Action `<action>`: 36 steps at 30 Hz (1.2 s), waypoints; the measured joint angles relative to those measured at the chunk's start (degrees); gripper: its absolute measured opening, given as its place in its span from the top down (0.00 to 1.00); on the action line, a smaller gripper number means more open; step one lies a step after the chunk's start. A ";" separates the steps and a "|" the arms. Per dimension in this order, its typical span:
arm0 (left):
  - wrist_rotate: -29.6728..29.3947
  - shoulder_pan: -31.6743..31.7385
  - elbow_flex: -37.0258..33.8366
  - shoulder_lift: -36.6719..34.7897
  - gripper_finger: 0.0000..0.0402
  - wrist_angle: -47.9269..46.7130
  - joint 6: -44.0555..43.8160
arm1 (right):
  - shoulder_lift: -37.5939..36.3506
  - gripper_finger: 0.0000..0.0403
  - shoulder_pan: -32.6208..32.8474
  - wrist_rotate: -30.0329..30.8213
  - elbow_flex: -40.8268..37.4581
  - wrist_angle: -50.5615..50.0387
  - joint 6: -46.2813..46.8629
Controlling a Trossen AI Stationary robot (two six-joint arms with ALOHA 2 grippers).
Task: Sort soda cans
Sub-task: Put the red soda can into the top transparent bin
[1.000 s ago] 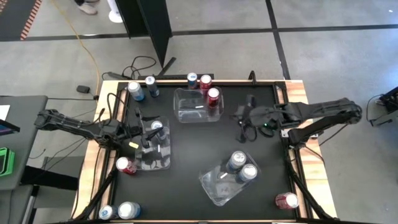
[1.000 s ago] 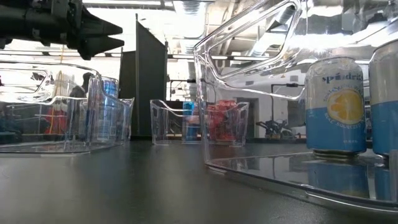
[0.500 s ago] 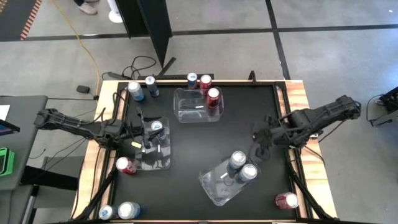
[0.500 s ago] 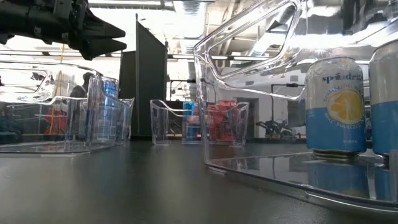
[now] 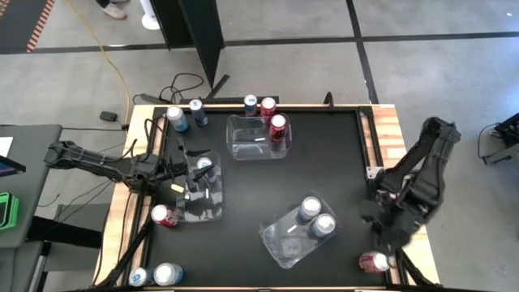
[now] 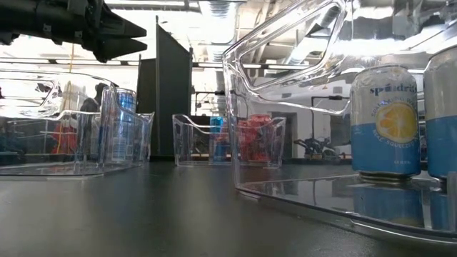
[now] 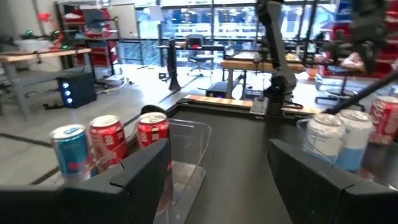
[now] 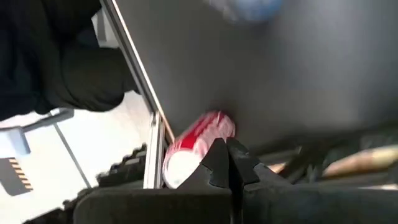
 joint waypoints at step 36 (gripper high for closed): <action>-3.57 2.93 0.02 0.02 0.33 12.07 4.28 | 9.00 1.00 9.94 0.05 2.99 5.96 20.03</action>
